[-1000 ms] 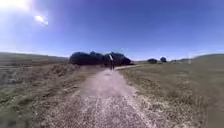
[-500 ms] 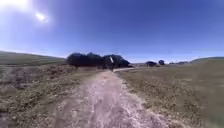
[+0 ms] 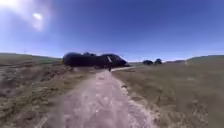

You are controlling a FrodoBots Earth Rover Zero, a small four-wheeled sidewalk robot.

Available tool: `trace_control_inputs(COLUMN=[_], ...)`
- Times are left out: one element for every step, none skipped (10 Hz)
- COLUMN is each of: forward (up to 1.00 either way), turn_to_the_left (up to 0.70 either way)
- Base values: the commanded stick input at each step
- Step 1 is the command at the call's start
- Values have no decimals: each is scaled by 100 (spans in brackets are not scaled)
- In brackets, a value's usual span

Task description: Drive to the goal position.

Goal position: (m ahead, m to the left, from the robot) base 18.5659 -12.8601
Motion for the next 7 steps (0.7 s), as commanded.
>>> trace_control_inputs(forward=[100,100,100,100,100,100,100], turn_to_the_left=[0,0,0,0,39,40,16])
